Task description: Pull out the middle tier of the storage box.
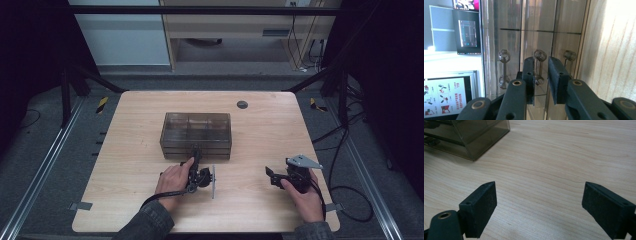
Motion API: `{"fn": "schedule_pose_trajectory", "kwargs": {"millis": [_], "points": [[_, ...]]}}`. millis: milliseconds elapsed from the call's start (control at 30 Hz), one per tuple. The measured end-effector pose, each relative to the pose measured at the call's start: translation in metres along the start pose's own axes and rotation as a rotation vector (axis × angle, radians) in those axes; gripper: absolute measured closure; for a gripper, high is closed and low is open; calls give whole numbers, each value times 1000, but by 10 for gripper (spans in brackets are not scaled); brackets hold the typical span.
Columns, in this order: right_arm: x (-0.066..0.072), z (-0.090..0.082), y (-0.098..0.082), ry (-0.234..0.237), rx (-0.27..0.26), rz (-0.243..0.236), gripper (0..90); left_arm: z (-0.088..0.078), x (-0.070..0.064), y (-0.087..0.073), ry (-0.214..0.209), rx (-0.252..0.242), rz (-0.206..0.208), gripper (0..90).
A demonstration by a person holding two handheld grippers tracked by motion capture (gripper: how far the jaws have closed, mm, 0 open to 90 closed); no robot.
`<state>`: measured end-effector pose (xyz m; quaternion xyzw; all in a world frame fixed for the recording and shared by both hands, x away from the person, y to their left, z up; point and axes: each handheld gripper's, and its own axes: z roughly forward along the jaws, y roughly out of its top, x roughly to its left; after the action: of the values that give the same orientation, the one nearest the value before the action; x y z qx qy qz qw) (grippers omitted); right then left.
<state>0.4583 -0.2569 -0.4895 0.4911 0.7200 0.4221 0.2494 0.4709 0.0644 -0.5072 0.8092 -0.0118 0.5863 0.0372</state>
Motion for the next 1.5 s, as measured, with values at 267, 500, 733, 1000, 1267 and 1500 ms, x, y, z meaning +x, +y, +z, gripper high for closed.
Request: {"fn": "schedule_pose_trajectory", "kwargs": {"millis": [267,500,733,1000,1267,1500], "points": [[0,0,0,3,4,2,126,1,-1,0,9,-1,12,754],[1,1,0,10,8,-3,127,2,-2,-1,15,0,19,776],[2,2,-1,14,7,0,121,2,-4,1,30,6,46,787],[2,2,-1,13,9,-1,120,2,-6,2,38,9,42,802],[2,4,-1,10,12,-3,120,1,-4,2,37,6,37,807],[1,4,-1,14,13,-2,121,1,-4,2,37,2,32,809]]}}
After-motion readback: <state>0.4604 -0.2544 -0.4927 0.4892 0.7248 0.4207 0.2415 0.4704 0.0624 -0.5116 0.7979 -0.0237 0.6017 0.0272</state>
